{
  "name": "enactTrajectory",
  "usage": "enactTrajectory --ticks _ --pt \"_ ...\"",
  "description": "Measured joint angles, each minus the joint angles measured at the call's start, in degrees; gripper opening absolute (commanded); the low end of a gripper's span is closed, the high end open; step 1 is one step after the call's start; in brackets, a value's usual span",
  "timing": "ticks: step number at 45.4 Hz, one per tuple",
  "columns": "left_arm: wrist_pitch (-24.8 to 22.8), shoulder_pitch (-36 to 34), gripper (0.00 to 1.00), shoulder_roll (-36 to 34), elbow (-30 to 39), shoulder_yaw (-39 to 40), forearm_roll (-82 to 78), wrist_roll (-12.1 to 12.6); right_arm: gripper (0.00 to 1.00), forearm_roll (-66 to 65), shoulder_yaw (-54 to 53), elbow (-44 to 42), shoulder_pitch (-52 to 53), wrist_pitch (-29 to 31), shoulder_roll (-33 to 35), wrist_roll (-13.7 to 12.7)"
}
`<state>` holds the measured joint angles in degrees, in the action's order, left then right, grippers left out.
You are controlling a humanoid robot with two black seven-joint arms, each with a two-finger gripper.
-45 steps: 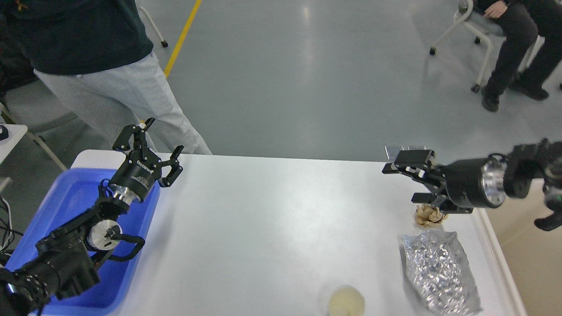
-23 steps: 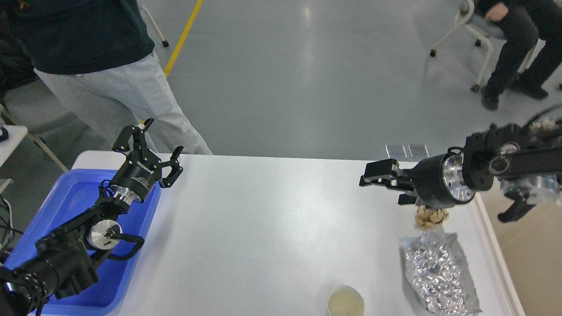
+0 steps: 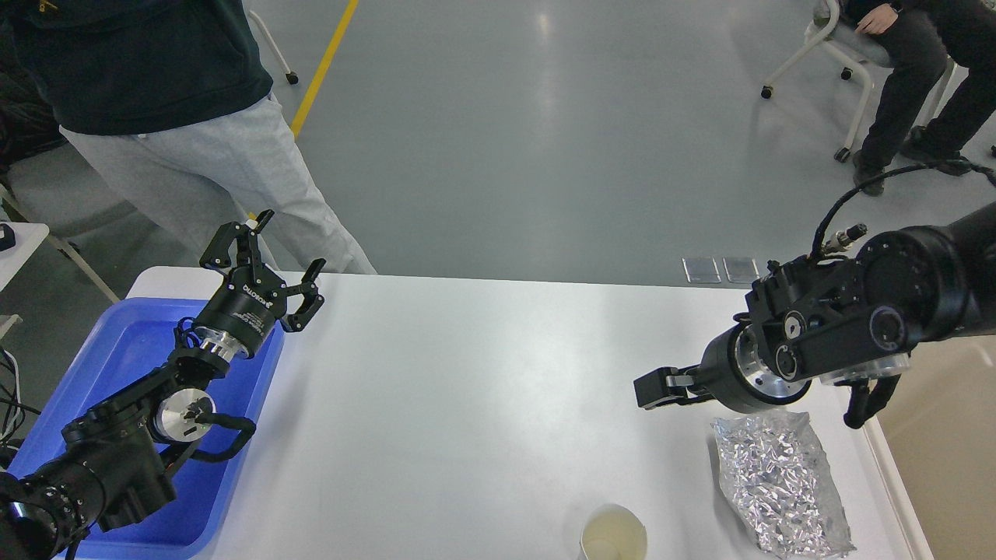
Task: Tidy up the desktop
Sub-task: 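Move the right gripper down toward the white paper cup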
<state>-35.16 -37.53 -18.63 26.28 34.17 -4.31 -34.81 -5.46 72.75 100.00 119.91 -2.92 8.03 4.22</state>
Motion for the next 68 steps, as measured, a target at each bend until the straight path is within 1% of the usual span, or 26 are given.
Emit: enactTrajectory --ticks 7,19,31,39,51,68 --pt "0.0 0.0 1.0 0.0 0.0 0.0 0.0 0.0 1.0 -0.3 1.0 0.0 -0.4 0.7 -0.8 0.6" --pt "0.0 0.0 1.0 0.0 0.0 0.0 0.0 0.0 1.0 -1.3 1.7 0.0 -1.1 3.5 -2.3 1.1" --pt "0.0 0.0 1.0 0.0 0.0 0.0 0.0 0.0 1.0 -1.8 1.9 0.0 -3.4 8.9 -2.7 4.8" --pt "0.0 0.0 1.0 0.0 0.0 0.0 0.0 0.0 1.0 -1.8 1.9 0.0 -5.2 10.5 -2.5 6.0" --pt "0.0 0.0 1.0 0.0 0.0 0.0 0.0 -0.1 1.0 -1.9 0.7 0.0 -8.4 10.8 -2.3 6.6" --pt "0.0 0.0 1.0 0.0 0.0 0.0 0.0 -0.1 1.0 -2.1 -1.3 0.0 -11.6 8.3 -2.2 6.7"
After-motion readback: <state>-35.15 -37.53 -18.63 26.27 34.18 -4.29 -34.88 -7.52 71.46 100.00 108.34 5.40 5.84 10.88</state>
